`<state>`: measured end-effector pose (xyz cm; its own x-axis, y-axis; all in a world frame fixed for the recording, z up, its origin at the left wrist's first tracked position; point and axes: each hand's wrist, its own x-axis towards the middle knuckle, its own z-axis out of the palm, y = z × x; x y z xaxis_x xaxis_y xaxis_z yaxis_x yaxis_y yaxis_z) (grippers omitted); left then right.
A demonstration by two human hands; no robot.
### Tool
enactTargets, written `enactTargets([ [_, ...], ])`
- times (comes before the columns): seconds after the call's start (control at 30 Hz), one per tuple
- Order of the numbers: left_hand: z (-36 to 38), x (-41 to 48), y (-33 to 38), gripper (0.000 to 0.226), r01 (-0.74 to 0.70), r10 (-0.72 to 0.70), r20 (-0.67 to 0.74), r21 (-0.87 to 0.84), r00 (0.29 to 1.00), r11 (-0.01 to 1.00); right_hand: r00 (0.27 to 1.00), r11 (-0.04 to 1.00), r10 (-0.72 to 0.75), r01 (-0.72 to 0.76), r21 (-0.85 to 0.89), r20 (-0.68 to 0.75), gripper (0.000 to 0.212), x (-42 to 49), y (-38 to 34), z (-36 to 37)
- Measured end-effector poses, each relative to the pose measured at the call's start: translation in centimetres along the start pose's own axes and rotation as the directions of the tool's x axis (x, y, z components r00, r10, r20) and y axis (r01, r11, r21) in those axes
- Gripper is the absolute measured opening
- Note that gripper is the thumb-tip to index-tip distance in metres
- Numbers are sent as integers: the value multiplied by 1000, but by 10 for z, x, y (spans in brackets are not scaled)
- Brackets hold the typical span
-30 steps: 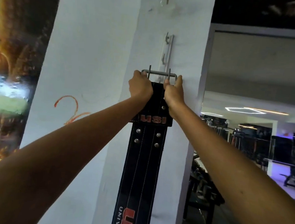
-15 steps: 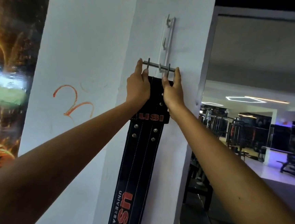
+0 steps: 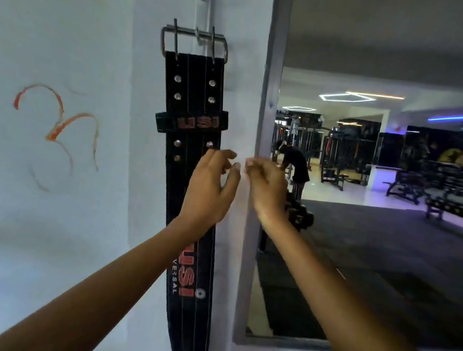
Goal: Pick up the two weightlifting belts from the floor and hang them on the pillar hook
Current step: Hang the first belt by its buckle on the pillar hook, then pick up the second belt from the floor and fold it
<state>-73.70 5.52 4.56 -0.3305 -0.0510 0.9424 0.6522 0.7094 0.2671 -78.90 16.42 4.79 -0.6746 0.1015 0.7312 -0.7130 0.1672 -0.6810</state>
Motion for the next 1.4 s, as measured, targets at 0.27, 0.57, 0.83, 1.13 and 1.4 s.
enactTargets([
  [0.27,74,-132,-16,21,328,-312,306,-2,899,945,949,940,315,-310,-145,8,16,-116,112,-62],
  [0.57,168,-307,-11,22,600,-588,573,198,571,775,775,729,630,-611,-310,-45,16,-259,231,-141],
  [0.83,255,-465,-22,19,664,-676,701,395,228,634,486,426,871,-817,-389,-68,21,-361,373,-193],
  [1.13,376,-691,-95,18,638,-708,696,598,-116,484,239,173,964,-892,-417,-112,21,-517,589,-208],
  [1.4,482,-941,-202,23,461,-650,712,686,-267,563,42,-23,984,-935,-355,-174,24,-701,787,-187],
])
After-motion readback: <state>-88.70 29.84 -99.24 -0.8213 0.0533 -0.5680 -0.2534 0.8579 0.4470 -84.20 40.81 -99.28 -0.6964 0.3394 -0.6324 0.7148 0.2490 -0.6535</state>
